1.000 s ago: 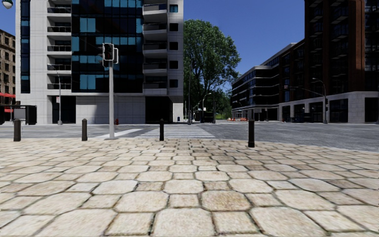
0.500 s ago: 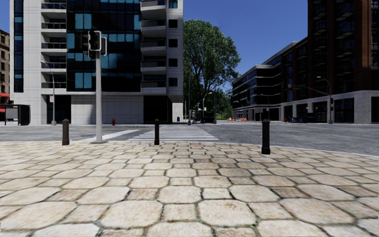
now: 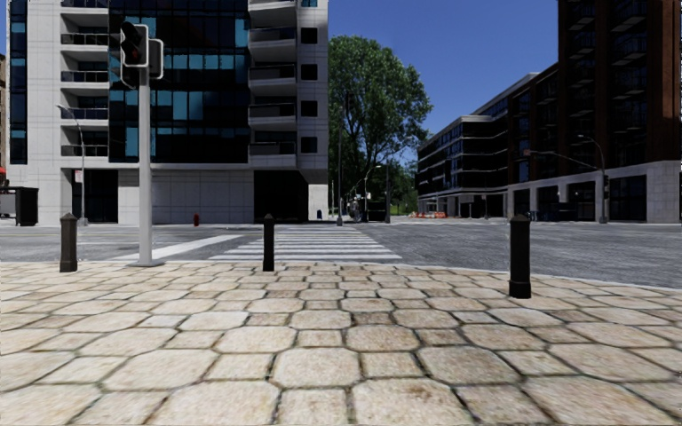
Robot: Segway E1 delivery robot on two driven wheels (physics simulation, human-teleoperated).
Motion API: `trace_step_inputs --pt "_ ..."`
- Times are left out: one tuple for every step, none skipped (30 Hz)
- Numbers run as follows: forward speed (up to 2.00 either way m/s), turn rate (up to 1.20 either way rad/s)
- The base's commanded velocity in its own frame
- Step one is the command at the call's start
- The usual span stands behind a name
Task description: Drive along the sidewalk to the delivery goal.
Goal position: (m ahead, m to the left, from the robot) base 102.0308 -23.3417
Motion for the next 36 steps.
trace_step_inputs --pt "2.00 0.00" --pt "2.00 0.00" --pt "2.00 0.00" --pt "2.00 0.00" --pt "2.00 0.00" --pt "2.00 0.00" --pt "2.00 0.00" --pt "2.00 0.00" --pt "2.00 0.00" --pt "2.00 0.00" --pt "2.00 0.00" --pt "2.00 0.00" --pt "2.00 0.00" --pt "2.00 0.00" --pt "2.00 0.00" --pt "2.00 0.00" --pt "2.00 0.00" --pt "2.00 0.00" --pt "2.00 0.00" --pt "2.00 0.00" --pt "2.00 0.00" --pt "2.00 0.00" --pt "2.00 0.00" --pt "2.00 0.00" --pt "2.00 0.00" --pt "2.00 0.00" --pt "2.00 0.00" --pt "2.00 0.00" --pt "2.00 0.00" --pt "2.00 0.00" --pt "2.00 0.00" --pt "2.00 0.00" --pt "2.00 0.00" --pt "2.00 0.00" --pt "2.00 0.00" --pt "2.00 0.00"
